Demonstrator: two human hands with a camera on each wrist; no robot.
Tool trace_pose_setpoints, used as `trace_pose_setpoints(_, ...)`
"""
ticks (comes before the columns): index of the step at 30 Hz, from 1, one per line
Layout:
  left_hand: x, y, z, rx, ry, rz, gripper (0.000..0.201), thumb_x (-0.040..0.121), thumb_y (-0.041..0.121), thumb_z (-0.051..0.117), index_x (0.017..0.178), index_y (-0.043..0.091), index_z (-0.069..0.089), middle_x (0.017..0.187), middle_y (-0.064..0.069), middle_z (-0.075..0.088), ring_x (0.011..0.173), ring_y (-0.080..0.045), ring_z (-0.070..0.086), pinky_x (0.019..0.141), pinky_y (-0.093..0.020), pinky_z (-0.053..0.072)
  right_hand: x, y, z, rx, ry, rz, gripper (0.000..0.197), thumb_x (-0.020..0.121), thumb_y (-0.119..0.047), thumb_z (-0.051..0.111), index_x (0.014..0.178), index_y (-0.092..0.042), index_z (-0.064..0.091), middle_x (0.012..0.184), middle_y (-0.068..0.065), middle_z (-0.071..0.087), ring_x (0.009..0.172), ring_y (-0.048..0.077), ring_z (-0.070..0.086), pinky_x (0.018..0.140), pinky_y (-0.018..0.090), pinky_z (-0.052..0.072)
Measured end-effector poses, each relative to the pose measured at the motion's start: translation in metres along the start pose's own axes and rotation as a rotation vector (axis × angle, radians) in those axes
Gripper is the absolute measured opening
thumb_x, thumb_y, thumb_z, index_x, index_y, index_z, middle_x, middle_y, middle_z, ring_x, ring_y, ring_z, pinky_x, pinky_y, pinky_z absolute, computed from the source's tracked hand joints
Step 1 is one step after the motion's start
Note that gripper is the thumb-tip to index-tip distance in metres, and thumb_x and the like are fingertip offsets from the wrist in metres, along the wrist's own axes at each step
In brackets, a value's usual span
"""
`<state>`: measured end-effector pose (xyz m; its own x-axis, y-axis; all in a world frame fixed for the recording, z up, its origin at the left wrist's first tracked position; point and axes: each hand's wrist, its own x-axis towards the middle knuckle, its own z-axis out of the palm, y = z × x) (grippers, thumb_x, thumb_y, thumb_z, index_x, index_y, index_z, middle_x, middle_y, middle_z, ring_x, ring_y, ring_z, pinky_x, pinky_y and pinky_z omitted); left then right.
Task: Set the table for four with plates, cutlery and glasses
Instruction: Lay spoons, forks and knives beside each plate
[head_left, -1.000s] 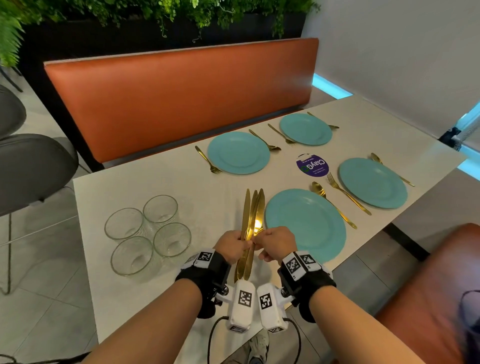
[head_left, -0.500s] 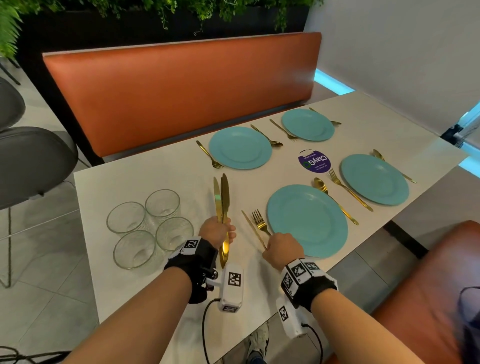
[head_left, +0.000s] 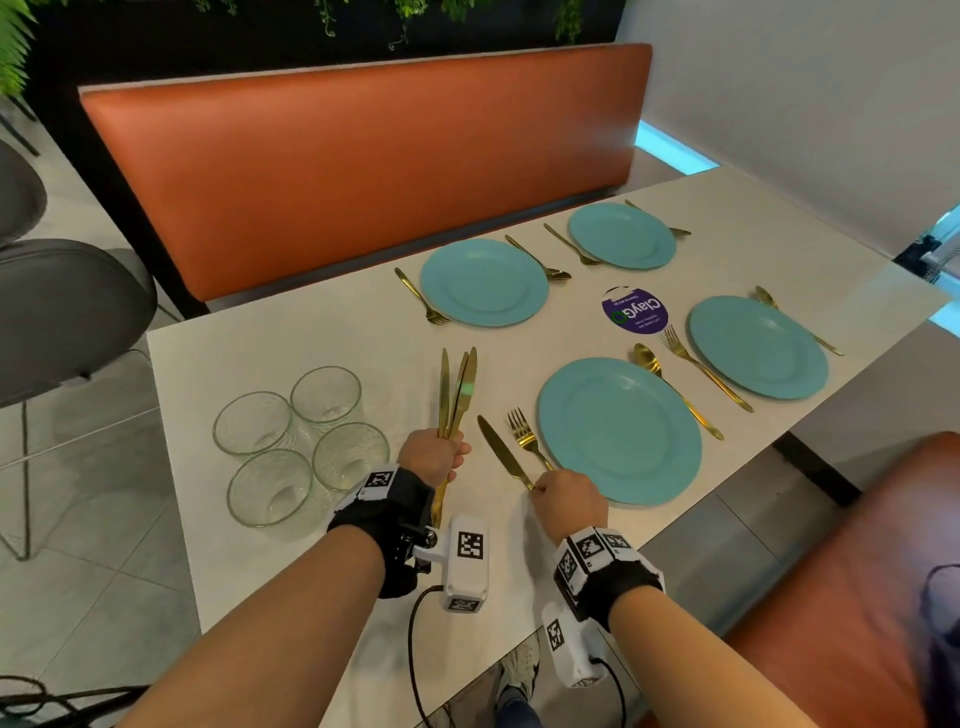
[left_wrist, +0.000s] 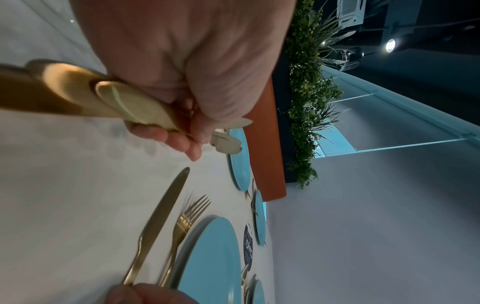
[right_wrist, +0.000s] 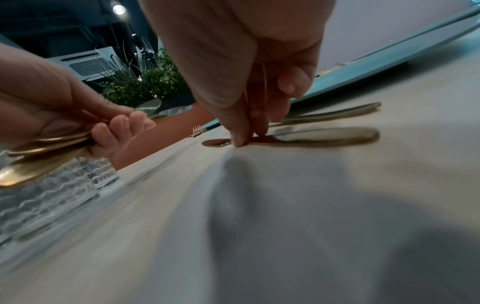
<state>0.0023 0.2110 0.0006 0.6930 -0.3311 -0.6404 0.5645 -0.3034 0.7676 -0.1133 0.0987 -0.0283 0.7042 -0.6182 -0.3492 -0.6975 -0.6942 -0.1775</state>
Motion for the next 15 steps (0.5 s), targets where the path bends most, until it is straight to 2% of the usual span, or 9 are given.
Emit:
trace_pose_setpoints(2,0.0014,0.0007,-0.0017,-0.005,0.008,-0.016,0.012,0.097,0.006,0.043,0.103,0.006,0.053,0.071,-0.001,0.055,0.058,-0.009,0.043,0.052,-0.019,0.036,-0.0022,0.0039,0.0013,0.049,0.009,0.029,0.028,0.097,-0.023,0.044,0.105,-0.014,0.069,0.099,0.005,0.068,0.079,0.019,0.058,0.071,0.027,0.048)
trace_pose_setpoints(4,0.0018,0.0022,-0.0035,0.007,0.009,-0.034,0.013,0.097,0.003,0.040,0.101,0.004,0.052,0.072,-0.001,0.055,0.057,-0.009,0.042,0.045,-0.016,0.037,-0.0033,0.0057,0.0018,0.087,0.017,0.052,0.027,0.097,-0.024,0.045,0.105,-0.015,0.069,0.100,0.005,0.068,0.076,0.017,0.052,0.070,0.025,0.044)
trace_pose_setpoints(6,0.0024,0.0034,-0.0050,0.014,0.009,-0.045,0.018,0.097,0.000,0.038,0.090,0.002,0.054,0.073,-0.001,0.056,0.056,-0.009,0.043,0.041,-0.014,0.037,-0.0027,0.0059,0.0007,0.110,0.030,0.067,0.027,0.097,-0.024,0.046,0.105,-0.015,0.070,0.100,0.005,0.068,0.077,0.018,0.054,0.072,0.026,0.046)
trace_pose_setpoints(8,0.0037,0.0028,-0.0059,0.009,0.016,-0.048,0.024,0.097,-0.001,0.038,0.079,0.004,0.052,0.075,-0.002,0.056,0.057,-0.008,0.043,0.044,-0.014,0.038,-0.0011,0.0051,-0.0012,0.123,0.035,0.080,0.026,0.097,-0.024,0.047,0.106,-0.015,0.070,0.101,0.006,0.068,0.083,0.021,0.060,0.075,0.028,0.048)
trace_pose_setpoints(12,0.0037,0.0015,-0.0071,-0.037,0.033,-0.038,0.014,0.097,-0.001,0.040,0.095,0.002,0.054,0.074,-0.005,0.057,0.060,-0.010,0.046,0.057,-0.019,0.041,0.0013,0.0035,-0.0032,0.129,0.031,0.099,0.026,0.096,-0.023,0.047,0.106,-0.015,0.070,0.101,0.006,0.068,0.089,0.023,0.063,0.073,0.027,0.046)
trace_pose_setpoints(15,0.0042,0.0023,-0.0089,-0.054,0.019,-0.046,0.022,0.098,0.000,0.039,0.081,0.003,0.052,0.074,-0.005,0.056,0.061,-0.011,0.047,0.059,-0.020,0.042,0.0026,0.0031,-0.0039,0.140,0.026,0.115,0.026,0.096,-0.023,0.048,0.105,-0.015,0.071,0.100,0.006,0.068,0.087,0.023,0.062,0.071,0.026,0.044)
